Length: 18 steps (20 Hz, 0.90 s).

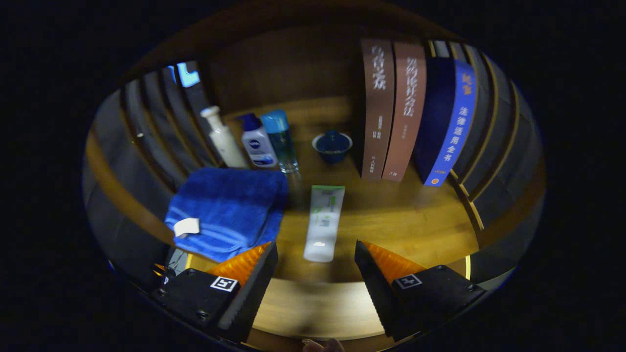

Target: Pull open the drawer, take out the items inside it, and place them on the countertop above the cabinet.

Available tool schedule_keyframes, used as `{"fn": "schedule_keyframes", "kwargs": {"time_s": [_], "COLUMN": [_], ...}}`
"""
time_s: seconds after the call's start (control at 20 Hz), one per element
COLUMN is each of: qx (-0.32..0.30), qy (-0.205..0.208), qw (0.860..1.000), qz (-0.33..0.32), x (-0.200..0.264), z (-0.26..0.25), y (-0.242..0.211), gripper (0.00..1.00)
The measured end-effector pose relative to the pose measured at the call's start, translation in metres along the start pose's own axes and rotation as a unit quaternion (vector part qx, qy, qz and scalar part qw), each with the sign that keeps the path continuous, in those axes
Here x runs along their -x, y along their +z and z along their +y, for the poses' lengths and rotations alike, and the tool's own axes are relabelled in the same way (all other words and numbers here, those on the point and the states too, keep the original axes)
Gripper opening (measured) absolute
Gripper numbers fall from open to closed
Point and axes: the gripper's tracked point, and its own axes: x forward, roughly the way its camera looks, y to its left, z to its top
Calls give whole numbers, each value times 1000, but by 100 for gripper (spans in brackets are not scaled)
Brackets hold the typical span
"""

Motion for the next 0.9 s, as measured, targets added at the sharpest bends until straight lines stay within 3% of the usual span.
{"fn": "schedule_keyframes", "kwargs": {"time_s": [0.2, 0.45, 0.6, 0.9], "qx": [25, 8, 3, 5], "qy": [21, 18, 10, -15], "qw": [991, 974, 971, 978], "qz": [-133, -225, -238, -209], "x": [80, 147, 164, 155], "z": [22, 24, 20, 12], "y": [-18, -65, -104, -199], "gripper": [100, 99, 99, 99]}}
